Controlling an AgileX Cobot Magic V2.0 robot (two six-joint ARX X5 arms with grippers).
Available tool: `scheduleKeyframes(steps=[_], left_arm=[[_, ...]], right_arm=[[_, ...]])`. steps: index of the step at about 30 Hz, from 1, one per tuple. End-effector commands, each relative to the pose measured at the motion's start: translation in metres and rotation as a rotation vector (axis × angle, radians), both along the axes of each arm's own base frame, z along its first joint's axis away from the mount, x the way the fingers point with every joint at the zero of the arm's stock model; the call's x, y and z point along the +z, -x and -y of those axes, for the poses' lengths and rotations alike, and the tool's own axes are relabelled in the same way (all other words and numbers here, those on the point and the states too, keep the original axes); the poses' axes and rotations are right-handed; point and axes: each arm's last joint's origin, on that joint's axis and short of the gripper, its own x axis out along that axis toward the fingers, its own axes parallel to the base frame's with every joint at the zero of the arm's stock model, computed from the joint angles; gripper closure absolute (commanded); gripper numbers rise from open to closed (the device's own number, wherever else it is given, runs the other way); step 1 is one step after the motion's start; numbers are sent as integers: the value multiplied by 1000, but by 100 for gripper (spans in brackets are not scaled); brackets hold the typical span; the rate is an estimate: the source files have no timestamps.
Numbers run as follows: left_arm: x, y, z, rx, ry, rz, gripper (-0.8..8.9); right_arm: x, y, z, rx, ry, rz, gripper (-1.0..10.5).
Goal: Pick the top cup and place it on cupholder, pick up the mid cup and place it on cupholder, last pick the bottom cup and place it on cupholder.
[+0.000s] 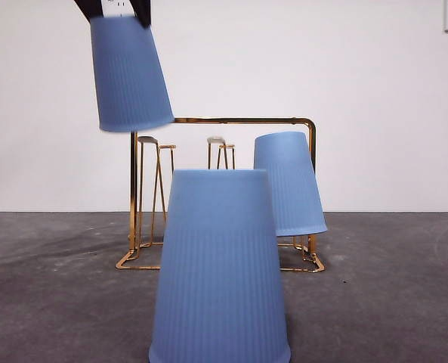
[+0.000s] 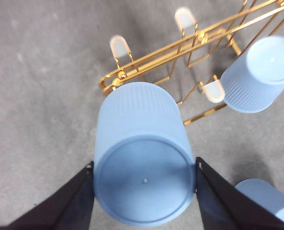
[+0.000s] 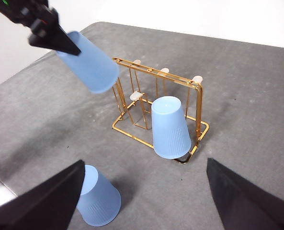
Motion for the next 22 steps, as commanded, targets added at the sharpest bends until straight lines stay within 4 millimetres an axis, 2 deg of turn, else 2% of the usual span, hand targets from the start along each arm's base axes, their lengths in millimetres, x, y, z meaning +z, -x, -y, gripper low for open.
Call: scheduleKeyframes(steps=[1, 13, 22], left_arm=[[-7, -11, 11, -40, -15, -18, 795], [-53, -48, 31, -48, -88, -118, 795], [-76, -63, 41, -51, -113, -152, 794]], right_arm=[[3, 0, 0, 2, -9, 4, 542], [0, 1, 0, 2, 11, -25, 542], [-1, 1, 0, 2, 15, -28, 542]])
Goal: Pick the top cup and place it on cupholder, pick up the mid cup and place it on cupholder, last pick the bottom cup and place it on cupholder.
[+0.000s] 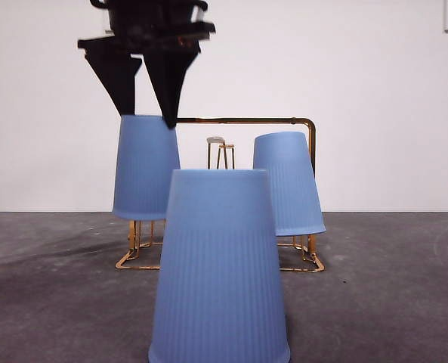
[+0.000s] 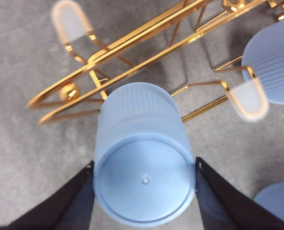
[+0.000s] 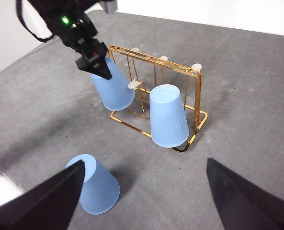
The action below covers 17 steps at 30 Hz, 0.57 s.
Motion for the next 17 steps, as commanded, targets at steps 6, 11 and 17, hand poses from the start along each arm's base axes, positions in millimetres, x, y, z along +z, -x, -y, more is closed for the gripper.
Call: scheduleKeyframes(steps=[6, 11, 17], left_arm=[[2, -4, 4, -10, 4, 13, 741], [3, -4, 3, -9, 9, 20, 456], [19, 6, -4, -9, 27, 46, 375]], right_arm=[[3, 0, 0, 3, -8, 6, 542], [3, 0, 0, 2, -8, 6, 542], [3, 0, 0, 2, -10, 5, 542]])
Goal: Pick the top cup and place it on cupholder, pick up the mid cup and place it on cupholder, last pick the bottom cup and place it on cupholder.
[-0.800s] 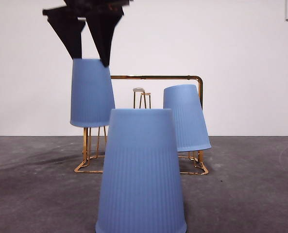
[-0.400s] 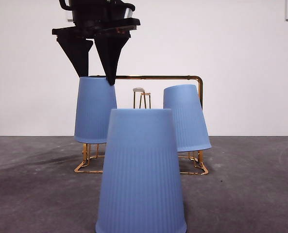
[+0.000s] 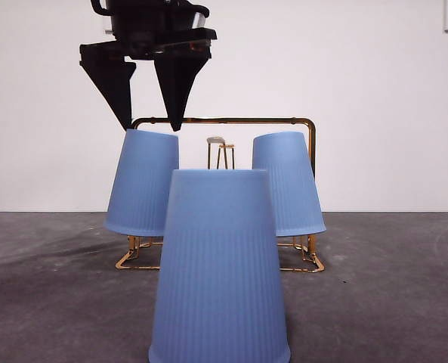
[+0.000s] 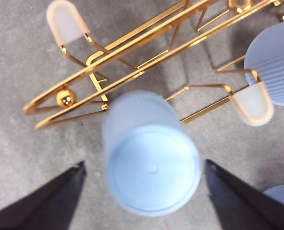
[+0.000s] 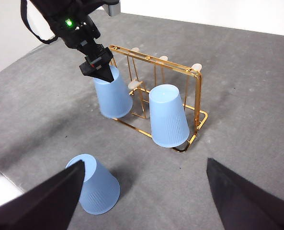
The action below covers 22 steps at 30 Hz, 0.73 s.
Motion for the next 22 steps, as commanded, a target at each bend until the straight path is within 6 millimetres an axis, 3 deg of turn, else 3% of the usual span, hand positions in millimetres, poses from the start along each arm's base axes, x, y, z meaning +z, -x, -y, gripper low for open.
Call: scheduleKeyframes(steps=[1, 9, 16, 22], left_arm=[[24, 10, -6, -10, 34, 56, 375], [78, 56, -36, -13, 101, 147, 375], [123, 118, -71, -95, 295, 219, 375], [121, 167, -103, -188, 392, 292, 375]], right_arm=[[3, 0, 0, 2, -10, 5, 542], [3, 0, 0, -1, -16, 1, 542], [3, 0, 0, -2, -19, -2, 542], [3, 0, -1, -2, -21, -1, 542]])
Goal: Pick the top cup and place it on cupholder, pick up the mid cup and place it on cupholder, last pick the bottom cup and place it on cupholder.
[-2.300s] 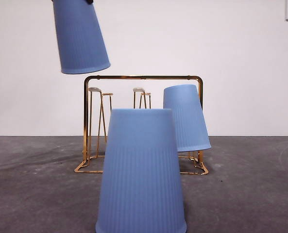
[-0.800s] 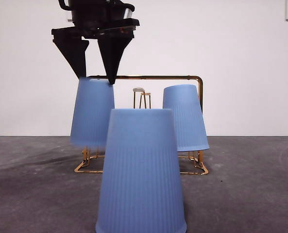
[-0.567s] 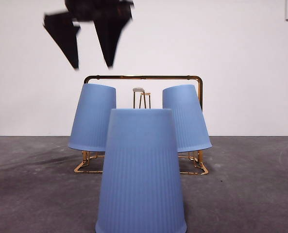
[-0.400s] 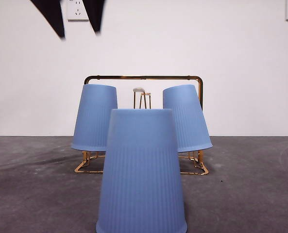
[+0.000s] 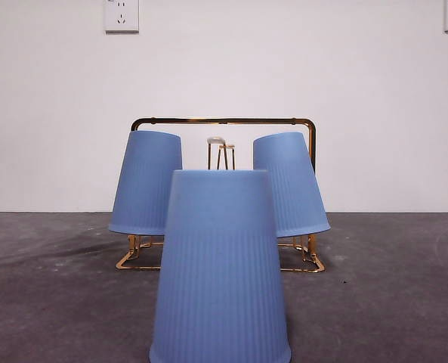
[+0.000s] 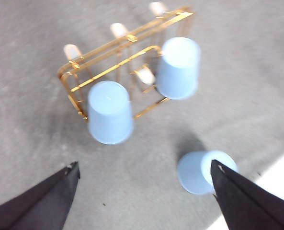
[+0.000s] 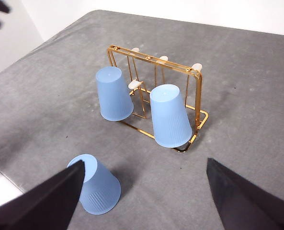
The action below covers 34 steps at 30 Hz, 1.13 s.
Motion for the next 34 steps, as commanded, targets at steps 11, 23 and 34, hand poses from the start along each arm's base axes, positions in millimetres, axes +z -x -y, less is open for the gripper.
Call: scheduleKeyframes(steps=[11, 23, 34], left_arm=[[-41, 76, -48, -237, 158, 141, 375], [-84, 103, -65, -291, 238, 129, 375], [-86, 121, -79, -298, 271, 196, 376]], right_arm=[[3, -2, -3, 9, -59, -41, 541], [-4, -39, -35, 128, -103, -308, 541], [-30, -90, -107, 252, -47, -543, 541]])
